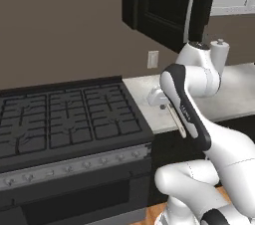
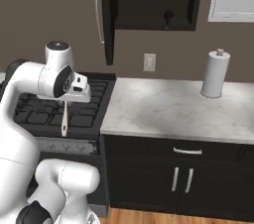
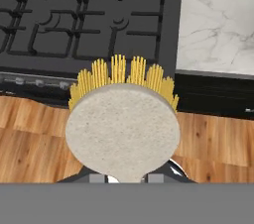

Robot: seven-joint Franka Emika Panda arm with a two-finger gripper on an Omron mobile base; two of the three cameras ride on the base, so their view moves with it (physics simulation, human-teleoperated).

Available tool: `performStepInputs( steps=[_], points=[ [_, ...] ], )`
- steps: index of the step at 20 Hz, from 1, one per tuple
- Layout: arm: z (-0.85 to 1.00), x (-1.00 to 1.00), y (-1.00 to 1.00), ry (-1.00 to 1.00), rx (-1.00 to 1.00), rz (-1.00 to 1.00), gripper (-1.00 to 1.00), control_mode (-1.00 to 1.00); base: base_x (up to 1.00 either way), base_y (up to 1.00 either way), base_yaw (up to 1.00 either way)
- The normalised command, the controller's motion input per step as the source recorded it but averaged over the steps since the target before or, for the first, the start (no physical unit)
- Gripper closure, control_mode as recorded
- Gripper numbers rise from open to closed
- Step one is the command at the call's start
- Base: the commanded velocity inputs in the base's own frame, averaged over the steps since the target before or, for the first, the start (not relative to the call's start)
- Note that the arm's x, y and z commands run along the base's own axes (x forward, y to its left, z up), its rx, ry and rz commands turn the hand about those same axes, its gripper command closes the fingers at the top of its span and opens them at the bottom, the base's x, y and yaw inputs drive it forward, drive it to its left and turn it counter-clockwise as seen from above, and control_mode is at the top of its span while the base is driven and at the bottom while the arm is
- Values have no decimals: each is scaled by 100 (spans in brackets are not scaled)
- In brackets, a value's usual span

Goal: Pick up the dish brush and dish brush from the sink, and place them back in the cabinet, and close the cabinet door.

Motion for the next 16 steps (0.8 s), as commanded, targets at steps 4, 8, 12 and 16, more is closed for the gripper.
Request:
performStepInputs(
  steps=[4, 8, 12, 16],
  points=[
    [0, 0, 0, 0, 0, 0, 100, 100, 0, -51, -20],
    [0, 0, 0, 0, 0, 0, 100, 100, 3, -50, -19],
    [0, 0, 0, 0, 0, 0, 100, 100, 19, -46, -8],
    [0, 0, 0, 0, 0, 0, 100, 100, 38, -41, 2]
  ],
)
